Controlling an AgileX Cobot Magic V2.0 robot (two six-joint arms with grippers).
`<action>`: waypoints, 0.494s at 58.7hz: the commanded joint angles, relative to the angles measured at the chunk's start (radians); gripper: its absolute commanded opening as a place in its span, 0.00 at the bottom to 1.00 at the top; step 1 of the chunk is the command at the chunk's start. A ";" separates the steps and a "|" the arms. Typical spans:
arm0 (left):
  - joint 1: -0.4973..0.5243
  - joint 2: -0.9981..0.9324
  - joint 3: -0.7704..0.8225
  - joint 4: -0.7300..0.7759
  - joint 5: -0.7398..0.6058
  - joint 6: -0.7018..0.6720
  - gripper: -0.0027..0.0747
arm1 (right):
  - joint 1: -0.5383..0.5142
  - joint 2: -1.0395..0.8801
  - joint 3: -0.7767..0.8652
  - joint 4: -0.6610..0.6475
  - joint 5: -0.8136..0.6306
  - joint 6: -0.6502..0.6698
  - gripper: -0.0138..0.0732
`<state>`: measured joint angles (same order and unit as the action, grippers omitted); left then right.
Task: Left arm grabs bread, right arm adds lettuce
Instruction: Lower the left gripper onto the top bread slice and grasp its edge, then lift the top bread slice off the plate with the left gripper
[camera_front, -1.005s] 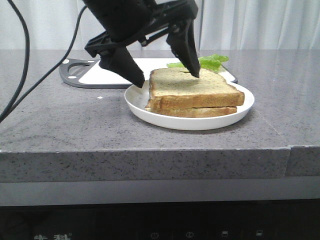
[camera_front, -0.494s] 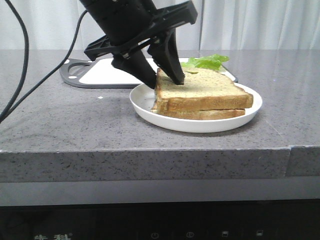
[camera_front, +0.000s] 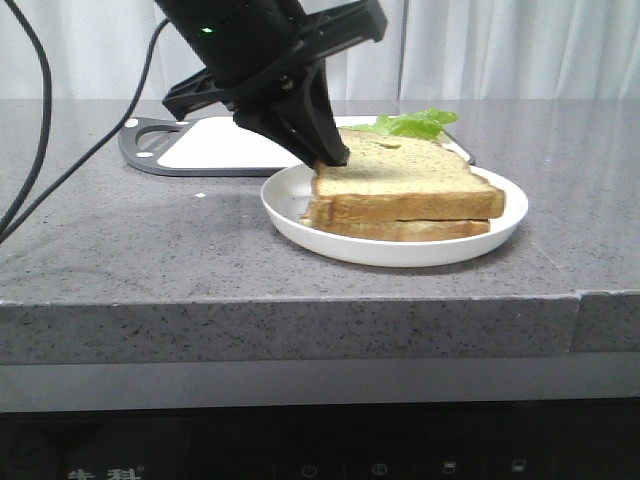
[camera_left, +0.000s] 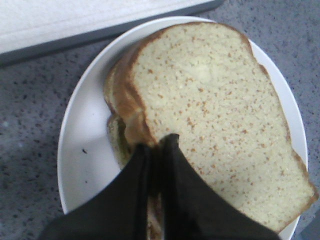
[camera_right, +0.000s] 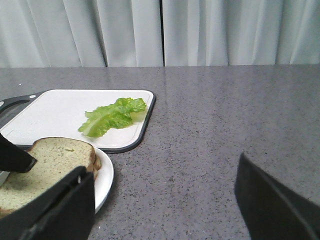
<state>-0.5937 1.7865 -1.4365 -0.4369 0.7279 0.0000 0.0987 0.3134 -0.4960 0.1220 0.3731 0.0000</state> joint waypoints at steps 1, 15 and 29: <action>0.021 -0.071 -0.029 -0.005 -0.047 0.000 0.01 | -0.006 0.016 -0.033 -0.006 -0.080 -0.009 0.84; 0.053 -0.113 -0.029 -0.010 -0.057 0.000 0.01 | -0.006 0.016 -0.033 -0.006 -0.080 -0.009 0.84; 0.051 -0.180 -0.029 -0.115 -0.082 0.082 0.01 | -0.006 0.016 -0.033 -0.006 -0.080 -0.009 0.84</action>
<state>-0.5398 1.6945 -1.4365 -0.4837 0.7155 0.0435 0.0987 0.3134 -0.4960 0.1220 0.3731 0.0000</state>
